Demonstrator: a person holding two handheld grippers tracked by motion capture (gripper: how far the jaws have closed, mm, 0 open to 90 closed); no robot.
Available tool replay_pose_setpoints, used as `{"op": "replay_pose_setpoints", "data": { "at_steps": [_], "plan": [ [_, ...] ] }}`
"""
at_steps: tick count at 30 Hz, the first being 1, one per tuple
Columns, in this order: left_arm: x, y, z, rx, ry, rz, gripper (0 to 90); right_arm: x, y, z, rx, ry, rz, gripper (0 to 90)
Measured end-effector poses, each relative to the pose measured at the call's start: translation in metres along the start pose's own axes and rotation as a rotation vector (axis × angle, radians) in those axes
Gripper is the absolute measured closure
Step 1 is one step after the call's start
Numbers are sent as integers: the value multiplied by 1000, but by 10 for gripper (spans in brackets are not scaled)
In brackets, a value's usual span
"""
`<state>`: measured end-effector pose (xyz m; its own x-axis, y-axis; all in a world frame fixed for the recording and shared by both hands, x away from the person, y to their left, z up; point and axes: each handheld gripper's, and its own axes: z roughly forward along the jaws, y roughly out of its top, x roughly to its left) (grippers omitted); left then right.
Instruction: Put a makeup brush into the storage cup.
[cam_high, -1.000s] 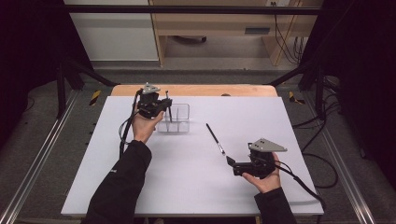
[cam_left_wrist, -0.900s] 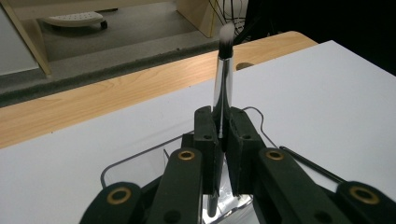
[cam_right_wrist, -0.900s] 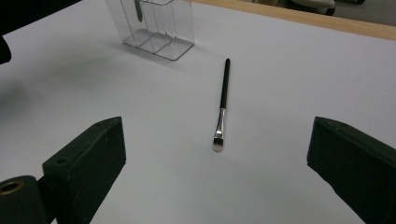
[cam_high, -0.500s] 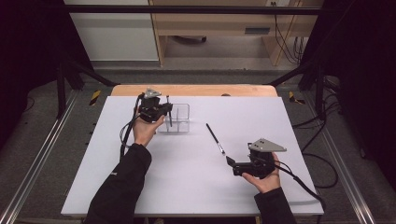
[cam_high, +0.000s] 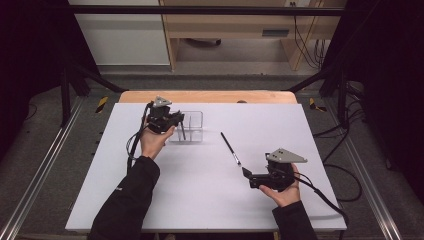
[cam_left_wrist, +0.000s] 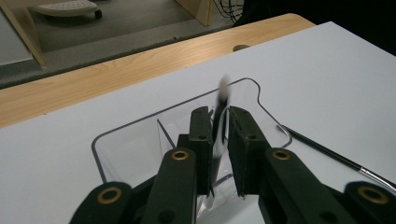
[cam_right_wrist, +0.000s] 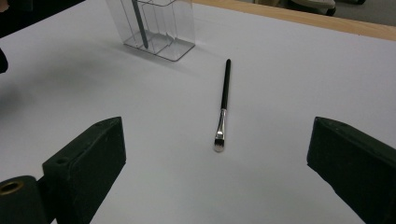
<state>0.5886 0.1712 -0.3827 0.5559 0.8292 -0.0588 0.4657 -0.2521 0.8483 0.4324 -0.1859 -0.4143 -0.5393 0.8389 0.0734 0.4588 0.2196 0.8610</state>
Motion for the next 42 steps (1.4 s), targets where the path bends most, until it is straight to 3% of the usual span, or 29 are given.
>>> {"op": "replay_pose_setpoints", "data": {
  "at_steps": [12,24,32,42],
  "plan": [
    [-2,-5,-26,-34,1,18,628,0,0,0,1,-2,0,50],
    [-8,-16,-51,-59,-55,39,398,0,0,0,-3,-4,-2,49],
    [-14,-29,-68,-81,-82,39,282,0,0,-1,-1,-3,2,49],
    [-14,-52,-85,-93,-94,29,208,0,1,-1,-2,-6,1,49]
  ]
}}
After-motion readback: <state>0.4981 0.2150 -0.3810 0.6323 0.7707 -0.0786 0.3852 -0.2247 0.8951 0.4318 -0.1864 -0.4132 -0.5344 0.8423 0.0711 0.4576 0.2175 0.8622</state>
